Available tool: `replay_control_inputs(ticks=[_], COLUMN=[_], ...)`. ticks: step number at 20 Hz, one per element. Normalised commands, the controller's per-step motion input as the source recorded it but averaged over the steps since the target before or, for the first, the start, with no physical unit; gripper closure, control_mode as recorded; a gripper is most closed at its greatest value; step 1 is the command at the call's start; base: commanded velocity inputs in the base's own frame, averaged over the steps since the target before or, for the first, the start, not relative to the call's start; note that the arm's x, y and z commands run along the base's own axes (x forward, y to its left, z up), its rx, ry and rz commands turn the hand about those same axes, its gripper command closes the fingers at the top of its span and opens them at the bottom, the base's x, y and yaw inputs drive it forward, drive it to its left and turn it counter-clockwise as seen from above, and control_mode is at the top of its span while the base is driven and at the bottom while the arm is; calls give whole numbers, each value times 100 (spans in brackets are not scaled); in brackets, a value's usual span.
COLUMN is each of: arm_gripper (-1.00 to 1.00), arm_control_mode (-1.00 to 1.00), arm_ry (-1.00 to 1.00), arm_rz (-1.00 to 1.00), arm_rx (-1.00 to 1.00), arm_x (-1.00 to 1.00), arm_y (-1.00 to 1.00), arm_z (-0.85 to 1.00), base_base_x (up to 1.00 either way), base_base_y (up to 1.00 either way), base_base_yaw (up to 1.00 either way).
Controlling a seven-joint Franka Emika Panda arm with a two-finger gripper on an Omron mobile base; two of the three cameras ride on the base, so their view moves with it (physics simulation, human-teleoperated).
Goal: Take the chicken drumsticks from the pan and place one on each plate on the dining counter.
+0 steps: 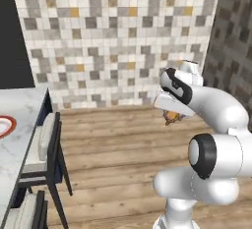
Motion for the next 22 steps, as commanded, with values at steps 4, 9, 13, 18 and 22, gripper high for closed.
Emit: replay_control_inputs(ticks=[4,9,13,18,22], arm_gripper=[100,100,100,100,100], arm_control_mode=[100,100,100,100,100], arm_ry=[0,0,0,0,0], arm_rz=[0,0,0,0,0], arm_rx=[0,0,0,0,0], arm_x=[0,0,0,0,0], arm_y=[0,0,0,0,0], arm_z=[0,0,0,0,0], base_base_x=[95,80,56,42,51], base_base_y=[1,3,15,19,12], base_base_yaw=[52,60,69,76,73])
